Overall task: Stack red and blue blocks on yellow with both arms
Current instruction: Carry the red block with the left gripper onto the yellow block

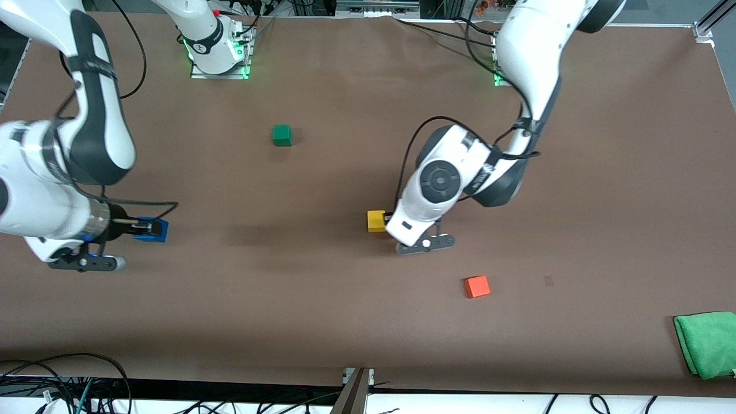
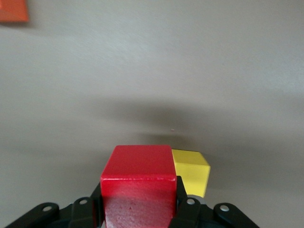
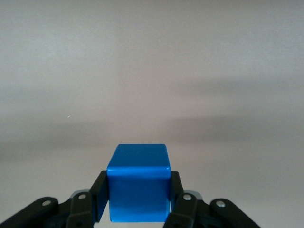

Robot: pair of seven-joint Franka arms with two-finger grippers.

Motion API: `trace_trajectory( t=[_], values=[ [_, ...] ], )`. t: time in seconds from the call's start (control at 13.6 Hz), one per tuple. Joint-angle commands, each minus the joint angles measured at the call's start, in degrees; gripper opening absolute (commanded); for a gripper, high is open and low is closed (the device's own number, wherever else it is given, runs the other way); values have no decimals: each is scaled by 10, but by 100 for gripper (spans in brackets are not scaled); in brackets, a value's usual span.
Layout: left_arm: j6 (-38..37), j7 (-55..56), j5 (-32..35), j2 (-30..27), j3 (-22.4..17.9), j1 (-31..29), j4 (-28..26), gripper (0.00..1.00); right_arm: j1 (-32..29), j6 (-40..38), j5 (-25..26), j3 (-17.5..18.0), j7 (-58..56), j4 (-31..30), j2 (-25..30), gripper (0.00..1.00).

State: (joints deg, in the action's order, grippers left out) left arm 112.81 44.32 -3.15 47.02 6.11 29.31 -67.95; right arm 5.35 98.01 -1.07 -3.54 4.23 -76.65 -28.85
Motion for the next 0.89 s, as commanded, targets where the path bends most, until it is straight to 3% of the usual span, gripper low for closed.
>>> trace_trajectory(
  t=[0.0, 0.81],
  values=[
    [-8, 37, -10, 56, -12, 32, 74, 0, -3, -59, -4, 5, -7, 64, -9, 45],
    [14, 52, -9, 84, -15, 65, 73, 0, 10, -67, -5, 4, 6, 77, -9, 44]
  ],
)
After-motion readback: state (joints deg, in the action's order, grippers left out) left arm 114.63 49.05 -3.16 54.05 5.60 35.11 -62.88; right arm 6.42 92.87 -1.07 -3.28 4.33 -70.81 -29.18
